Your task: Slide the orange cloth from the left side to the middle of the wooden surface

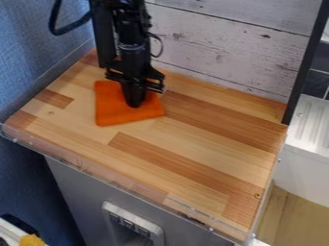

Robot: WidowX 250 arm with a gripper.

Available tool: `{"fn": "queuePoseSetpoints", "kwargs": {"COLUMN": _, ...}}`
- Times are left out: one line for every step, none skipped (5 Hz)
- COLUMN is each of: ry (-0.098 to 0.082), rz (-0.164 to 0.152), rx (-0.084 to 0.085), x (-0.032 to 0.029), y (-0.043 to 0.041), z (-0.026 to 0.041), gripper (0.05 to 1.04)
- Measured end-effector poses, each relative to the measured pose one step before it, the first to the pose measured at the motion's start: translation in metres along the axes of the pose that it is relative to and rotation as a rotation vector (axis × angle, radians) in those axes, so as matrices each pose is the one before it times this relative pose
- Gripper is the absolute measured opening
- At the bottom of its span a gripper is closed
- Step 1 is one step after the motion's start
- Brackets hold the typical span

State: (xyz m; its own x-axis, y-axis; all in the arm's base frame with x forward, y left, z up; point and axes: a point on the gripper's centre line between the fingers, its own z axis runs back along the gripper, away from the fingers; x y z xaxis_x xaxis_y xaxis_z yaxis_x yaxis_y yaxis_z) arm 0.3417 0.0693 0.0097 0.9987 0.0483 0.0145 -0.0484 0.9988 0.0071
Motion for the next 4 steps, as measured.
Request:
{"fn": "queuePoseSetpoints", "kwargs": {"ry": 0.009, "rz": -0.0234, "rx": 0.0006, "x": -0.00268, "y": -0.01973, "z": -0.0001, "gripper": 0.059}}
{"fn": "queuePoseSetpoints", "kwargs": {"ry": 0.0316, "rz": -0.0135, "rx": -0.0051, "x": -0.00422, "y": -0.01495, "z": 0.00011, "gripper": 0.059}}
{"fn": "queuePoseSetpoints", "kwargs": {"ry": 0.018, "rz": -0.017, "rx": -0.0057, "x": -0.00373, "y": -0.01822, "z": 0.00272, "gripper": 0.059}}
{"fn": "queuePoseSetpoints", "kwargs": {"ry": 0.0047, "rz": -0.0089, "rx": -0.001, "x": -0.00196, "y": -0.0127, "z": 0.00098, "gripper": 0.059}}
